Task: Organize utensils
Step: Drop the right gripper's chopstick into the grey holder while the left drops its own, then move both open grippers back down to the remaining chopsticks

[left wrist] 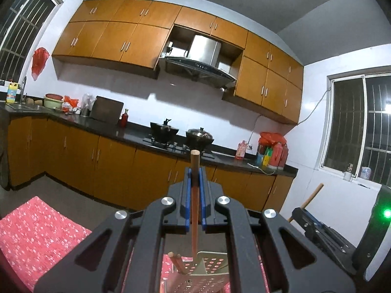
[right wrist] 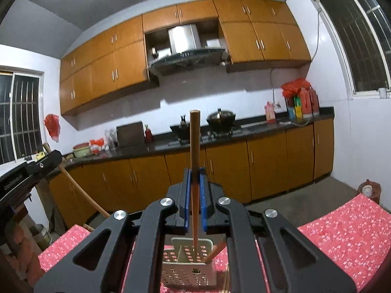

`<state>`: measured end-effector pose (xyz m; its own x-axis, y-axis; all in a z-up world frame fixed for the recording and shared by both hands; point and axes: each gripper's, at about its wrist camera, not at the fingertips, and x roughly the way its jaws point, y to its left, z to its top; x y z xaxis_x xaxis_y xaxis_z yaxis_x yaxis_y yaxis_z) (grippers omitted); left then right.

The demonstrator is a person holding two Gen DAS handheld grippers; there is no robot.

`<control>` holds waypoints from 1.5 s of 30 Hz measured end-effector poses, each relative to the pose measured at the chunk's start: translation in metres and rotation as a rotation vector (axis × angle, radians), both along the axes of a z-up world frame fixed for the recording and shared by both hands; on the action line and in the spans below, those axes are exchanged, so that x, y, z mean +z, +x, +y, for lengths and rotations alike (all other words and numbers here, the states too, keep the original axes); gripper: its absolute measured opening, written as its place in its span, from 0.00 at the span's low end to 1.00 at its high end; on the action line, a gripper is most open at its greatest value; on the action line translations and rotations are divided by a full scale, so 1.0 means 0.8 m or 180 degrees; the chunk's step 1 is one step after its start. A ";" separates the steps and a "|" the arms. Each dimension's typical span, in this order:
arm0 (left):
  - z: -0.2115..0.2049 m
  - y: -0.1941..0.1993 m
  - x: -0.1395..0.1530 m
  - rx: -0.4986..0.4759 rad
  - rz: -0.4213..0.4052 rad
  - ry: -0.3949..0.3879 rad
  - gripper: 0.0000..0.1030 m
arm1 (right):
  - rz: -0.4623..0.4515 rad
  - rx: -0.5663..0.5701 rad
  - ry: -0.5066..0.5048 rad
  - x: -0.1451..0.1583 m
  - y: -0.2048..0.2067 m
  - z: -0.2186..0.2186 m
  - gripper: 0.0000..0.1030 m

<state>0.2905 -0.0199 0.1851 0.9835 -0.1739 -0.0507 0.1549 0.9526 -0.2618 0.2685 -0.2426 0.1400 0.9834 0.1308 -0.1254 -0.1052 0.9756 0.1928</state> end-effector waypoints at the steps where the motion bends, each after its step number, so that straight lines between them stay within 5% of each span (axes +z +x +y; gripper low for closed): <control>1: -0.001 0.004 -0.005 -0.0009 0.0024 -0.0009 0.07 | 0.0023 0.0004 -0.0007 -0.003 0.002 0.002 0.07; 10: 0.001 0.031 -0.033 -0.0087 0.0286 -0.0037 0.09 | 0.0267 0.0182 0.0048 -0.023 0.009 0.010 0.08; 14: 0.006 0.030 -0.037 -0.0095 0.0361 -0.0043 0.19 | 0.0264 0.0181 0.0076 -0.019 0.002 0.006 0.19; 26: 0.053 -0.038 -0.039 0.0011 0.0442 -0.0057 0.25 | 0.0151 0.0038 0.0040 -0.016 -0.084 -0.026 0.25; 29: 0.066 -0.053 -0.067 0.0093 0.0649 0.0063 0.25 | 0.0508 -0.0091 -0.0090 -0.057 -0.093 -0.035 0.25; 36: 0.079 -0.046 -0.194 0.0024 0.1836 0.0340 0.25 | 0.2086 0.0172 0.0000 -0.204 -0.038 -0.028 0.16; 45: 0.079 -0.049 -0.256 -0.0090 0.2245 0.0327 0.25 | 0.2403 0.0279 -0.0009 -0.255 -0.020 -0.002 0.14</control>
